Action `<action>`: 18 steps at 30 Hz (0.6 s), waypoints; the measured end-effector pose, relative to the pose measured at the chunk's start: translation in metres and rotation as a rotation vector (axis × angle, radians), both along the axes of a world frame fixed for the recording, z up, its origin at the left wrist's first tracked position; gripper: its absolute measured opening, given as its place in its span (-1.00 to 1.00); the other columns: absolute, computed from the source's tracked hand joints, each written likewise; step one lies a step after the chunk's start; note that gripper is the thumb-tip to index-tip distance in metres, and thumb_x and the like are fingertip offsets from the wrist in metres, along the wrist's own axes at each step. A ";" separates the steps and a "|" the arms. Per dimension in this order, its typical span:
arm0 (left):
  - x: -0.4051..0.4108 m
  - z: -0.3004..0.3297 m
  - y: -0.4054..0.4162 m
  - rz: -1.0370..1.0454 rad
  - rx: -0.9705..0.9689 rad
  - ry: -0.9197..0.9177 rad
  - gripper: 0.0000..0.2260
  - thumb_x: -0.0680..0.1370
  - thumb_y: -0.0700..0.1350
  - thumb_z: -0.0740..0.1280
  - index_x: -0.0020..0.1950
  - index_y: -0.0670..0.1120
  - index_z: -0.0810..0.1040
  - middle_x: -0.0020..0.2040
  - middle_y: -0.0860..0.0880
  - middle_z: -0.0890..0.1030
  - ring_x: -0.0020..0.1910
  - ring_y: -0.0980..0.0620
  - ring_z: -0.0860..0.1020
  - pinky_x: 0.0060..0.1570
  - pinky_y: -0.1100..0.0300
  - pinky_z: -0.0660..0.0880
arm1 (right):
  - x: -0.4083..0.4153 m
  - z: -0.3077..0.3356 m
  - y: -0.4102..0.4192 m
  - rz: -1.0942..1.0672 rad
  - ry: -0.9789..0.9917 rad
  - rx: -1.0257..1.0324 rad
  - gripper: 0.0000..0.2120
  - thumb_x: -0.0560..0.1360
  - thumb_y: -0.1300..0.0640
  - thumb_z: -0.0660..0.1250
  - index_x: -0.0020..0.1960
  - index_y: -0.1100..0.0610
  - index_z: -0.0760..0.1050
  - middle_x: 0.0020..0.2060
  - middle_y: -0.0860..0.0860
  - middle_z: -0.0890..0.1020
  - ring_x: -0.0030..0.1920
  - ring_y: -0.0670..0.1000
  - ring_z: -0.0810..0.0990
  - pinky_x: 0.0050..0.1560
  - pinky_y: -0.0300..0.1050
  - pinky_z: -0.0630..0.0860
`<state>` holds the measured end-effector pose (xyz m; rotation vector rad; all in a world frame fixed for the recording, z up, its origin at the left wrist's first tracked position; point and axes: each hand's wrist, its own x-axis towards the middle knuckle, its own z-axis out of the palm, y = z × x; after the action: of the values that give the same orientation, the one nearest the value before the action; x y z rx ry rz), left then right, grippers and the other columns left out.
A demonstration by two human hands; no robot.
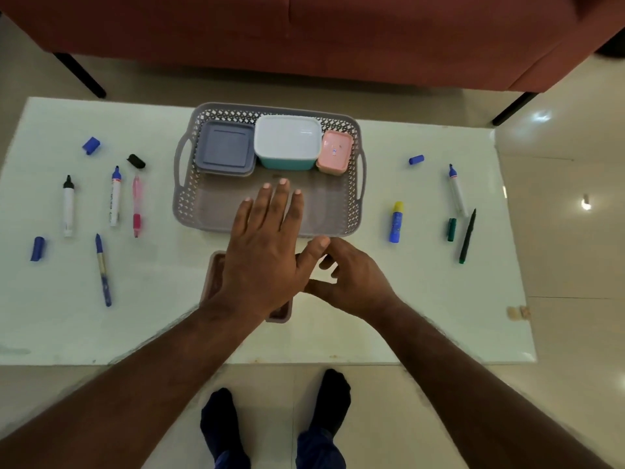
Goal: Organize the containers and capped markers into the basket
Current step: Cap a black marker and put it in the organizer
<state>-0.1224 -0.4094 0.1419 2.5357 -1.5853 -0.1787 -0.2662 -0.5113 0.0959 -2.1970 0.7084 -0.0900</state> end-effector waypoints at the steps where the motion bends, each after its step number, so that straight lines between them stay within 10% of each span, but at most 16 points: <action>1: -0.002 0.002 -0.003 -0.006 -0.003 -0.002 -0.31 0.62 0.30 -0.04 0.59 -0.14 0.14 0.60 -0.19 0.12 0.57 -0.18 0.10 0.52 -0.14 0.06 | -0.006 0.001 -0.008 -0.050 -0.011 0.017 -0.46 0.37 -0.25 0.45 0.26 -0.05 0.47 0.02 -0.19 0.60 -0.08 -0.15 0.59 -0.13 -0.24 0.56; 9: -0.024 0.010 -0.039 -0.103 -0.015 -0.008 -0.32 0.61 0.30 0.01 0.56 -0.15 0.23 0.56 -0.21 0.22 0.54 -0.22 0.20 0.49 -0.17 0.13 | -0.077 -0.019 -0.120 -0.828 0.257 -0.135 -0.78 0.56 -0.03 0.29 0.08 0.08 0.56 -0.01 0.02 0.67 0.03 0.11 0.62 -0.09 -0.17 0.36; 18: -0.077 0.002 -0.109 -0.279 0.052 0.074 -0.37 0.57 0.26 0.08 0.52 -0.09 0.33 0.49 -0.17 0.38 0.43 -0.19 0.39 0.39 -0.09 0.31 | -0.102 -0.032 -0.213 -0.589 0.514 -0.256 -0.61 0.58 -0.08 0.22 0.38 -0.05 0.46 0.27 0.01 0.51 0.32 0.08 0.40 0.21 0.04 0.44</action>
<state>-0.1993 -0.5182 0.1444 2.3028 -1.9211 -0.3443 -0.3677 -0.7240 0.0634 -2.1915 1.7020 0.0966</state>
